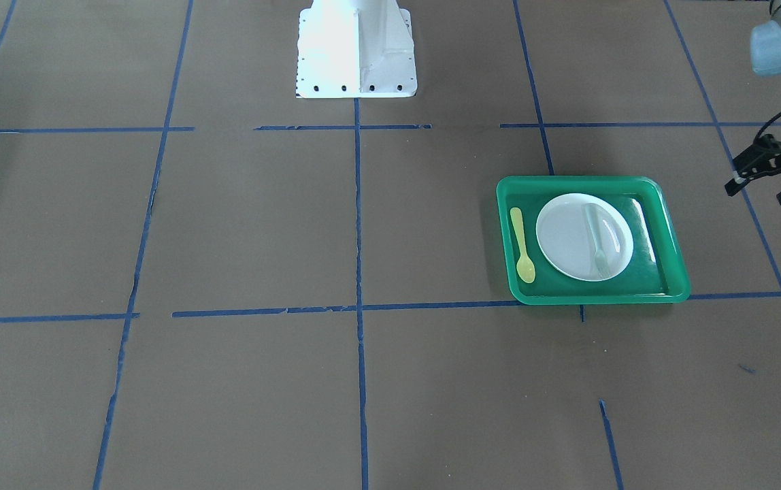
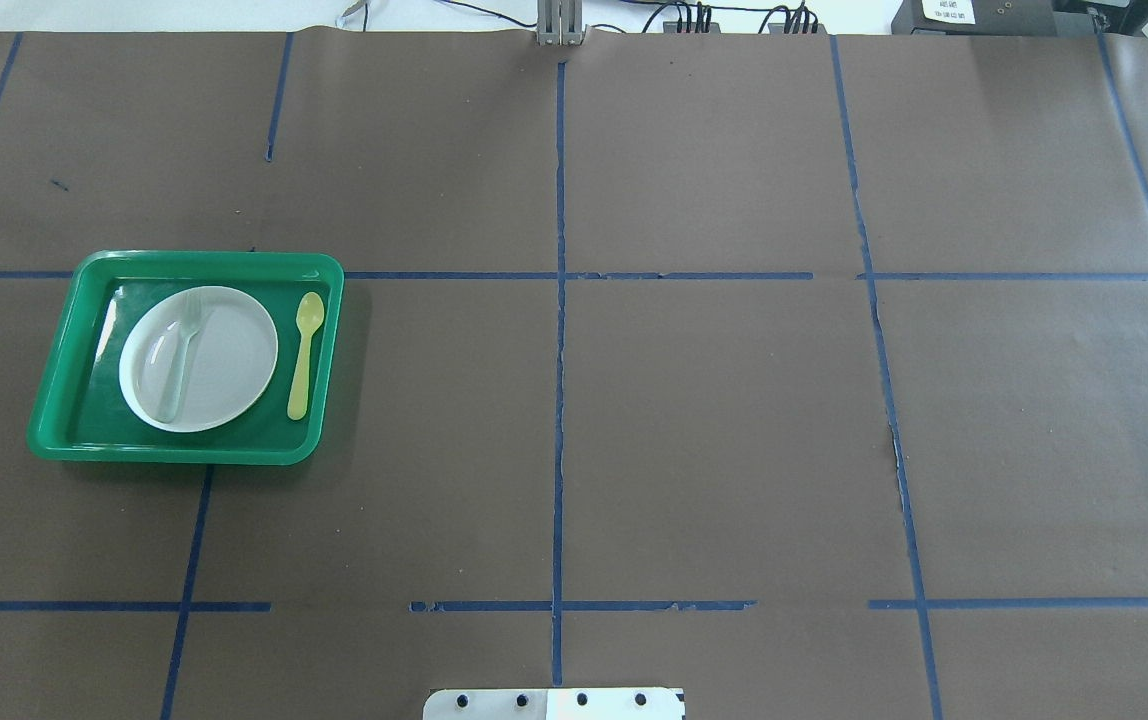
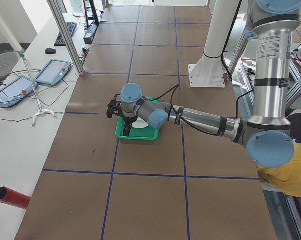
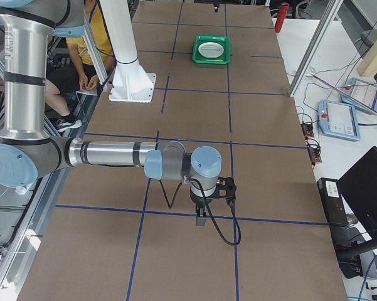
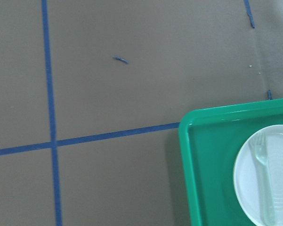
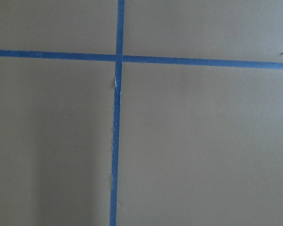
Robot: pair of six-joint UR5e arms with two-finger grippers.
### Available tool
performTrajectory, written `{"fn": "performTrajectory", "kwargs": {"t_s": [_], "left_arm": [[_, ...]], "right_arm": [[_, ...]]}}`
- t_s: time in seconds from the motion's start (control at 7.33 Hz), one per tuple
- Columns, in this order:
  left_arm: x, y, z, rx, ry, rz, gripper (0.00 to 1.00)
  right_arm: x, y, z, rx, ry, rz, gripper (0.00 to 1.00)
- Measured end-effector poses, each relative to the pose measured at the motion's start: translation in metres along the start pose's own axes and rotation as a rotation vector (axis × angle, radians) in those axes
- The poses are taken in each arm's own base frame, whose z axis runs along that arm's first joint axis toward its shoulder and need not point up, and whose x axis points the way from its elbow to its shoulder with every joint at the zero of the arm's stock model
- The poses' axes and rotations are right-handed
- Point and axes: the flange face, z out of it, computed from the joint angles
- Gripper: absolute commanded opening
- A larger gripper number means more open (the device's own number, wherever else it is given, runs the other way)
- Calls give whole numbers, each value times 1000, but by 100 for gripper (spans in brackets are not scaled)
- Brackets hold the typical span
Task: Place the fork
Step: 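Move the left gripper over the white fork on the plate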
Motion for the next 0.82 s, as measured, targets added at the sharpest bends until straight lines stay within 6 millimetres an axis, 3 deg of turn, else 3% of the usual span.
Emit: {"fn": "performTrajectory", "kwargs": {"t_s": [0.27,0.41,0.82], "left_arm": [[72,-7,48,-24,0,30,91],[93,-7,72,-56,5,49,91],[118,-11,115,-109,1,49,94]], "right_arm": [[0,0,0,0,0,0,100],[0,0,0,0,0,0,100],[0,0,0,0,0,1,100]]}}
